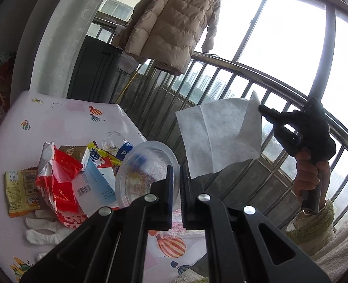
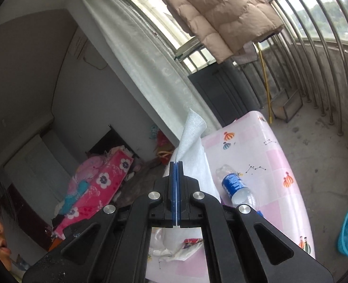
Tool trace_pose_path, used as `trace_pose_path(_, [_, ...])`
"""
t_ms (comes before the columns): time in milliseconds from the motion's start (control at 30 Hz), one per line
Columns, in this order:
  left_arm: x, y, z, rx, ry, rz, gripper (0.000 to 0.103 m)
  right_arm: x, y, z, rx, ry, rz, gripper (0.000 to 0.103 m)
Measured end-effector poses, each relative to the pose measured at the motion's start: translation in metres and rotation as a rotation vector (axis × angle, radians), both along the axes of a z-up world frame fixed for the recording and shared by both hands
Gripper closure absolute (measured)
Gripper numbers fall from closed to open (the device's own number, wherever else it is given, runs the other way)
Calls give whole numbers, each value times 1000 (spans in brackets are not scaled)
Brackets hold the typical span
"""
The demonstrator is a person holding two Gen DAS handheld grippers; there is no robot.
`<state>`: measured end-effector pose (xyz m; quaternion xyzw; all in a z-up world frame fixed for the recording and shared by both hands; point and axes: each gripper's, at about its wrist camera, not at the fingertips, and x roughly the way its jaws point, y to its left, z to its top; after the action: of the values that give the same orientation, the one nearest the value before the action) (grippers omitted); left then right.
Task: Collect trash
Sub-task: 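Carry the tissue with the right tool while the left tool carries the cup toward the blue basket, then open both tools over the blue basket to drop tissue and cup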
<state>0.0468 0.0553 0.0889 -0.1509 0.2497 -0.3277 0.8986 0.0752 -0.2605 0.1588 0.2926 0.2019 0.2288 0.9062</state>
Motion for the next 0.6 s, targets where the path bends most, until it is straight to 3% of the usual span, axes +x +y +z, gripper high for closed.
trace_pose_path(167, [30, -64, 17, 58, 17, -173, 98, -24, -55, -25, 63, 22, -161, 103])
trace_pose_path(333, [71, -162, 22, 96, 113, -381, 98, -49, -105, -54, 92, 54, -342, 103])
trace_pose_path(500, [112, -279, -2, 159, 270, -564, 98, -64, -142, -94, 108, 123, -475, 103])
trace_pose_path(600, [129, -350, -28, 251, 329, -632, 98, -60, -164, -127, 115, 200, -542, 103])
